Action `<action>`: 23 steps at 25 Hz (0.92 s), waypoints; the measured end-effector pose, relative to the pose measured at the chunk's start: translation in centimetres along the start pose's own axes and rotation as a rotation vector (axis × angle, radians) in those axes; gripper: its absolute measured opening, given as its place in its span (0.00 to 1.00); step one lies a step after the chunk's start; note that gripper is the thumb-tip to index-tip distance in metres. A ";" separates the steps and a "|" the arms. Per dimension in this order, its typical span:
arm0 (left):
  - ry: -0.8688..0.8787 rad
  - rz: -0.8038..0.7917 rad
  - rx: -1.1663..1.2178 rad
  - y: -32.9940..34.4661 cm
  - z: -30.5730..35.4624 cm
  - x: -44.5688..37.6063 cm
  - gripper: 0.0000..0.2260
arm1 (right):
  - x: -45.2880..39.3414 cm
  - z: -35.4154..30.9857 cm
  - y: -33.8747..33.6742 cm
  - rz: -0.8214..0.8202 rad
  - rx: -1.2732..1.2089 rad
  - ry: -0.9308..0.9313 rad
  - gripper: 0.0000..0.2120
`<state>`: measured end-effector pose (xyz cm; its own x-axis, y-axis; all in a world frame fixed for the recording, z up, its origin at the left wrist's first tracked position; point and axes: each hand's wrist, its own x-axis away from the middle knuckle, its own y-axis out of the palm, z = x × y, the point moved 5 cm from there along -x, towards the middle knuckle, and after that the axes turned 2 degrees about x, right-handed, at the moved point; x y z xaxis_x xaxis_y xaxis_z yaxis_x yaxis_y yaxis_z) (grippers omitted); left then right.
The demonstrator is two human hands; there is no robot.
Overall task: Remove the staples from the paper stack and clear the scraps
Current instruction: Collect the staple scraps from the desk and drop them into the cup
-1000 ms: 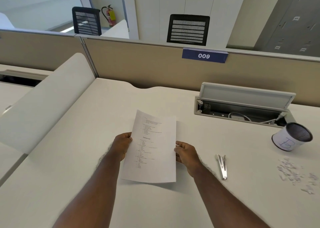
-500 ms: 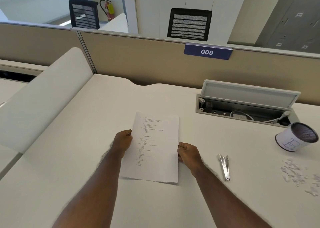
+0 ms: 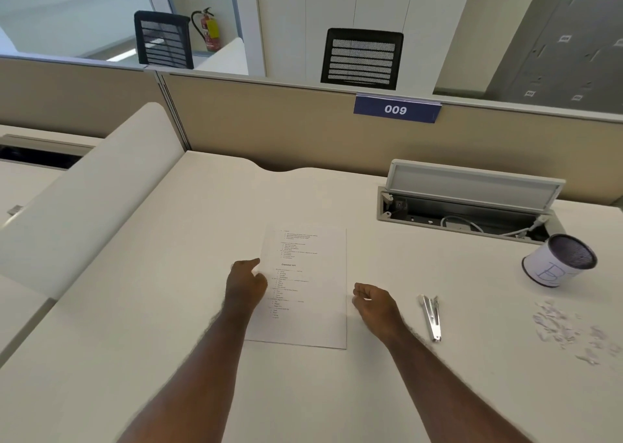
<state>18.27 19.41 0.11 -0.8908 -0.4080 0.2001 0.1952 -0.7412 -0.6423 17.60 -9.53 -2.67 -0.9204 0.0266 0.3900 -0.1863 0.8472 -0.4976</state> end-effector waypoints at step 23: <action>0.510 -0.116 -0.677 17.7 6.5 18.1 0.35 | 9.8 13.6 -14.9 0.221 0.899 -0.200 0.44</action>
<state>8.23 -4.50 -2.84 -0.9974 0.0605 0.0389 -0.0513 -0.2188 -0.9744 6.68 -29.10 -1.92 -0.9928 -0.0246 0.1172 -0.1191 0.1053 -0.9873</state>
